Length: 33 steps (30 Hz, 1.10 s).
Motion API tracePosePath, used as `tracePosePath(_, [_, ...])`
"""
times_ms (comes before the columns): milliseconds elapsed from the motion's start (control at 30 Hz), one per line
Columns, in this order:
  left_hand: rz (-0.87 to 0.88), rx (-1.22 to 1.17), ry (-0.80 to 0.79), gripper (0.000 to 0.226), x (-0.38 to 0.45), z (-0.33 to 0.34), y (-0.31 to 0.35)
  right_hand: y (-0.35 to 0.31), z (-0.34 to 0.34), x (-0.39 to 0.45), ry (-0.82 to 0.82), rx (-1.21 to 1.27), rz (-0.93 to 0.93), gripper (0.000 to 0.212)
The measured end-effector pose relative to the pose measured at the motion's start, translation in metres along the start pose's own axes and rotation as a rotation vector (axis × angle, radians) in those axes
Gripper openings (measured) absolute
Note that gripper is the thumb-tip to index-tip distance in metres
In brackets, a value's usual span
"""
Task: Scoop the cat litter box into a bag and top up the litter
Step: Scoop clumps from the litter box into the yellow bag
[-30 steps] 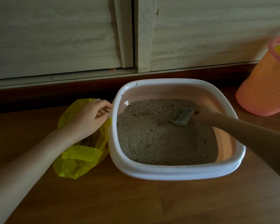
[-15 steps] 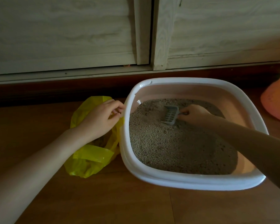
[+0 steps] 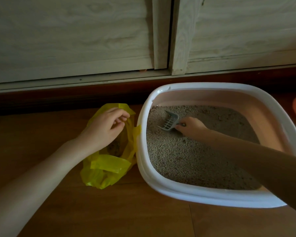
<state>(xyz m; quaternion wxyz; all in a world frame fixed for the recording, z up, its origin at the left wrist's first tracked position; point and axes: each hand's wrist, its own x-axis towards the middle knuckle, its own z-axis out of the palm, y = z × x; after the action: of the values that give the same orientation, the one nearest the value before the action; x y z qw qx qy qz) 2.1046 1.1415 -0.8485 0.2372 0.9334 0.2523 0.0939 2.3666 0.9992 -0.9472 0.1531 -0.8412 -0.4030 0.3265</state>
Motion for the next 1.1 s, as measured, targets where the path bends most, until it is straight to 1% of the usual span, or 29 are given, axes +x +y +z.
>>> tracePosePath(67, [0.001,-0.004,0.000,0.025,-0.002,-0.003,-0.002,-0.005,0.008,0.000,0.015,-0.003,0.025,0.024])
tracePosePath(200, [0.001,-0.004,0.014,0.024,-0.006,-0.010,-0.004,-0.007,0.020,-0.006,0.113,0.130,0.045,0.024])
tracePosePath(233, [0.001,-0.005,0.020,0.025,-0.007,-0.011,-0.004,-0.007,0.020,-0.008,0.130,0.187,0.039,0.022])
tracePosePath(333, [0.006,-0.011,0.032,0.025,-0.008,-0.014,-0.005,-0.010,0.014,-0.010,0.140,0.463,0.026,0.016])
tracePosePath(433, [0.012,-0.010,0.045,0.025,-0.009,-0.014,-0.004,-0.007,0.005,-0.015,0.123,0.575,0.033,0.017])
tracePosePath(533, [0.026,-0.012,0.046,0.025,-0.008,-0.013,0.000,0.001,0.001,-0.029,0.133,0.586,0.034,0.016])
tracePosePath(667, [0.034,-0.017,0.060,0.025,-0.002,-0.011,0.011,0.009,-0.005,-0.049,0.121,0.532,-0.003,0.011])
tracePosePath(767, [0.043,-0.007,0.063,0.023,0.002,-0.006,0.021,0.011,-0.012,-0.061,0.140,0.541,0.045,0.015])
tracePosePath(867, [0.059,-0.019,0.054,0.023,0.006,-0.003,0.031,0.014,-0.020,-0.073,0.111,0.480,0.051,0.017])
tracePosePath(967, [0.098,-0.035,0.047,0.021,0.009,-0.001,0.041,0.017,-0.027,-0.084,0.112,0.457,0.066,0.011])
tracePosePath(1100, [0.118,-0.013,0.060,0.018,0.010,0.000,0.047,0.021,-0.037,-0.097,0.111,0.417,0.077,0.013])
